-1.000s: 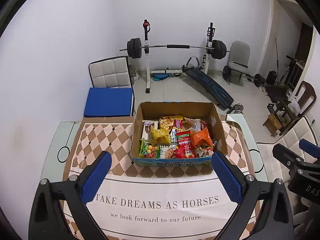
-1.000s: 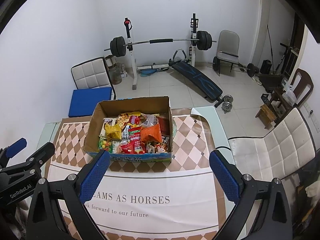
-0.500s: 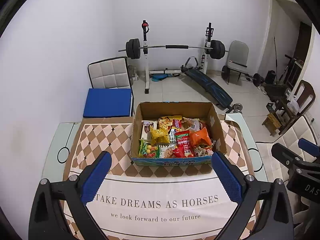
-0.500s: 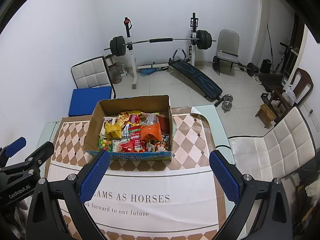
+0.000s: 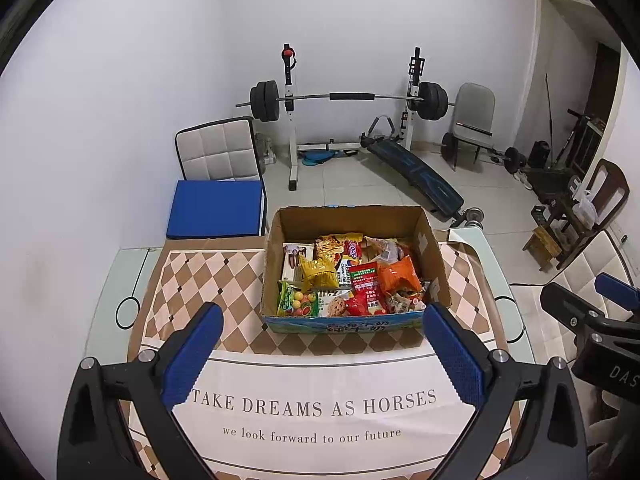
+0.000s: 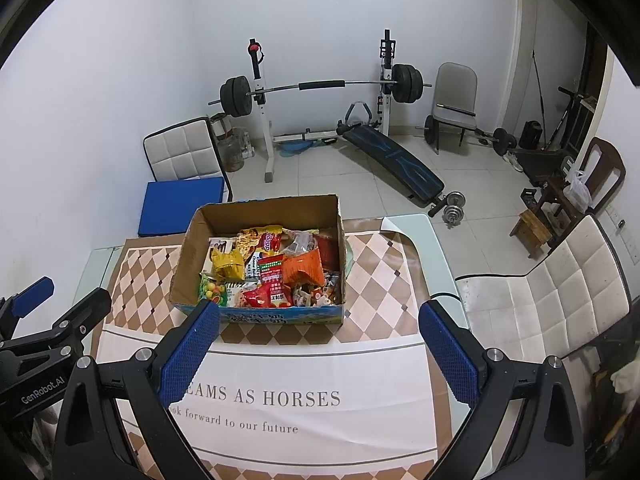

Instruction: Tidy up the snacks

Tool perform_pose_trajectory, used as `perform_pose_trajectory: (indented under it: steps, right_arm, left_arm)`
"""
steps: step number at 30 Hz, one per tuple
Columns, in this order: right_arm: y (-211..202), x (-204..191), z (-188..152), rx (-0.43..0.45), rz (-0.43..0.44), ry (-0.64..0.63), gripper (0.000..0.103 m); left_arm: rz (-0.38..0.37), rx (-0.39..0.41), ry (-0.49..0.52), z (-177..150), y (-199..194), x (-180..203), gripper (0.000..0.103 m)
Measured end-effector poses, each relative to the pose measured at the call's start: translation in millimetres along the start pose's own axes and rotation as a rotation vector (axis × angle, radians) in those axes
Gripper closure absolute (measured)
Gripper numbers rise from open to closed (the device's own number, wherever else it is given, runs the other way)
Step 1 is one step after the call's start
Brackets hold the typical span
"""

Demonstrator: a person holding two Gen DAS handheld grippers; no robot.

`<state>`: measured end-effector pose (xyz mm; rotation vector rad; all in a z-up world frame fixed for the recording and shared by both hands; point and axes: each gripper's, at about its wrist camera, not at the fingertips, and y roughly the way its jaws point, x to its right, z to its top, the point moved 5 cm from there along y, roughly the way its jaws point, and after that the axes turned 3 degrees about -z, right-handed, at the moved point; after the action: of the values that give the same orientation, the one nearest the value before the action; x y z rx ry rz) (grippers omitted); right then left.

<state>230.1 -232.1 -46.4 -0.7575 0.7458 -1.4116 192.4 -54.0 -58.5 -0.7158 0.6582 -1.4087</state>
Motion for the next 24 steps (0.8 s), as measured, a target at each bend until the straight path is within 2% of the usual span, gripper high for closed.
perform_pose_trajectory:
  steps: [24]
  right_arm:
    - [-5.0,-3.6,1.8,0.000,0.004,0.002,0.001]
  left_arm:
    - [-0.005,0.003,0.008,1.1,-5.9,3.4,0.000]
